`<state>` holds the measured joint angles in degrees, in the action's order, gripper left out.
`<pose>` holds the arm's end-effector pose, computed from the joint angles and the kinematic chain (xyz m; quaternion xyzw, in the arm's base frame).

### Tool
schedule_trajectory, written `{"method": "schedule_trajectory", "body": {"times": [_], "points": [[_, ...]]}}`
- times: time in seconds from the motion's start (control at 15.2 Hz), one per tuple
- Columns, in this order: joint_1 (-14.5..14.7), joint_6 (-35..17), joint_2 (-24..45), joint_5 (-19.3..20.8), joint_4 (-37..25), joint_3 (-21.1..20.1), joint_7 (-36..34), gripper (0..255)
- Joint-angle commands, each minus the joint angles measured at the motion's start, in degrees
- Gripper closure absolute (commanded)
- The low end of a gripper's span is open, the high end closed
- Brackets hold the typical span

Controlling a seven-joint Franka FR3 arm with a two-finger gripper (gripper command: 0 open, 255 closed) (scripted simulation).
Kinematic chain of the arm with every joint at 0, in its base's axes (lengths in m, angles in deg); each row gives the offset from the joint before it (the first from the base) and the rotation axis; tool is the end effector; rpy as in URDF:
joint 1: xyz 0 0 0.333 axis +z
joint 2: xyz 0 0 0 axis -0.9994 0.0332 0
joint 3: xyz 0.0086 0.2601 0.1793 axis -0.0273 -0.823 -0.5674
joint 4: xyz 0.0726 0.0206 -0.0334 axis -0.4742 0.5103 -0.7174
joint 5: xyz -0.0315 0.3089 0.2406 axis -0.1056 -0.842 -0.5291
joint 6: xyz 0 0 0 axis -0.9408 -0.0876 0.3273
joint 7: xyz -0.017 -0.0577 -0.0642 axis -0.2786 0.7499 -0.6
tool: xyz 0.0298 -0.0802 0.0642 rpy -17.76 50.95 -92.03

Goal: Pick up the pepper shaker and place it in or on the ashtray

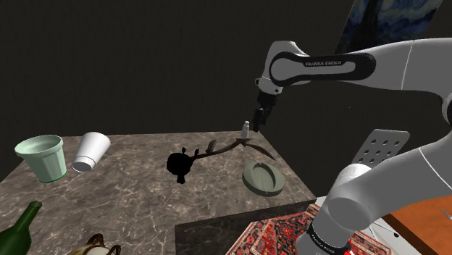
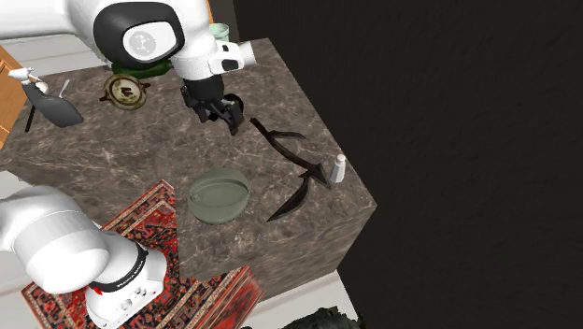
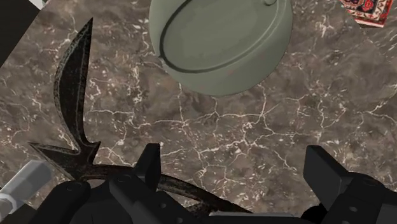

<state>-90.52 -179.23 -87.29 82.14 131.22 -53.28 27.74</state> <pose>0.3802 -0.0731 0.5219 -0.9965 -0.0806 -0.0136 0.0164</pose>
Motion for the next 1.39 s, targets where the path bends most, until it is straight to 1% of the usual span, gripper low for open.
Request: {"method": "schedule_trajectory", "body": {"times": [0.0, 0.33, 0.59, 0.99, 1.32], "points": [[-0.5, -2.9, 3.6, 1.0, -0.9, 1.7, 2.4, 0], [-1.4, -8.4, 12.6, 2.2, -4.9, 5.3, 7.8, 0], [-2.1, -12.0, 20.3, 2.0, -9.4, 7.8, 12.2, 0], [-3.5, -15.9, 32.6, -0.2, -18.3, 10.7, 19.1, 0], [-5.6, -17.4, 43.3, -3.3, -27.8, 11.8, 24.7, 0]]}}
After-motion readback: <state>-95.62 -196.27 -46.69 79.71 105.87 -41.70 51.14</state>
